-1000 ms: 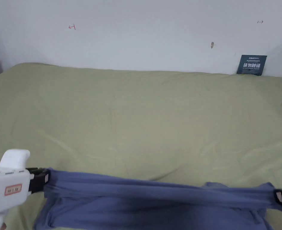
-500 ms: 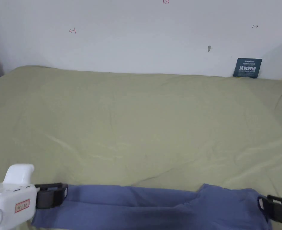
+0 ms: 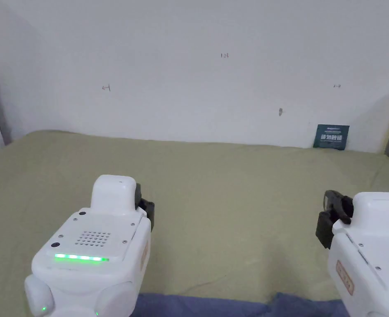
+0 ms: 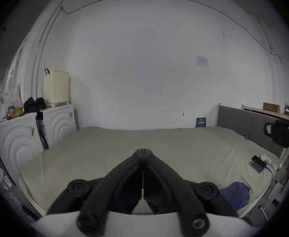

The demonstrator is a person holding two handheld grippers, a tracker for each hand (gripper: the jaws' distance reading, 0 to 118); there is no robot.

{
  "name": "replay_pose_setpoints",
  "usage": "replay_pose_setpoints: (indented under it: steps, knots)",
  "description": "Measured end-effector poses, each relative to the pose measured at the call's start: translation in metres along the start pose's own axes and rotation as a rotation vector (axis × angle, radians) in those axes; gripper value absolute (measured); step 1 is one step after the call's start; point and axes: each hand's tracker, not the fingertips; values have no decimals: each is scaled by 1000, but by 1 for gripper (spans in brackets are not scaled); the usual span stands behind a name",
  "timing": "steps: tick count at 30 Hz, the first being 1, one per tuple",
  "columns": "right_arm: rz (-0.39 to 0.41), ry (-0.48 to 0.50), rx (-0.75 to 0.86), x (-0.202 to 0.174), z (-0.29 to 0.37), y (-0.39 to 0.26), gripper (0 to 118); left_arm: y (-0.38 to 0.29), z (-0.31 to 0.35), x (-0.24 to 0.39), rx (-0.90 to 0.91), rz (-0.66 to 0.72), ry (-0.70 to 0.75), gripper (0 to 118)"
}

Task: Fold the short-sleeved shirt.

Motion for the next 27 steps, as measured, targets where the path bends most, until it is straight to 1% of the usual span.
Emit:
replay_pose_setpoints:
  steps: [1, 2, 6, 7, 16, 18, 21, 24, 27]
  knots:
    - [22, -1, 7, -2, 0, 1, 1, 2, -1, 2, 6, -13, 7, 0]
    - [23, -6, 8, -2, 0, 1, 1, 3, 0, 3, 19, -24, 7, 0]
    - [19, -3, 21, -3, 0, 2, 1, 6, 1, 3, 28, -32, 10, 0]
    - [16, -4, 25, -15, 8, 10, 1, 6, 2, 3, 29, -24, 8, 0]
    - [1, 13, 14, -28, 8, 13, 1, 3, -6, -12, 8, -9, 18, 0]
    - [6, 13, 18, -32, 9, 12, 1, 2, -12, -24, -46, 55, -16, 0]
    - [18, 22, 11, -34, 7, 10, 1, -6, -27, -61, -141, 159, -55, 0]
    - [21, 29, -3, -38, 8, 5, 1, -26, -48, -113, -295, 247, -93, 0]
    - [19, 36, -23, -43, 8, -2, 1, -55, -72, -168, -504, 367, -212, 0]
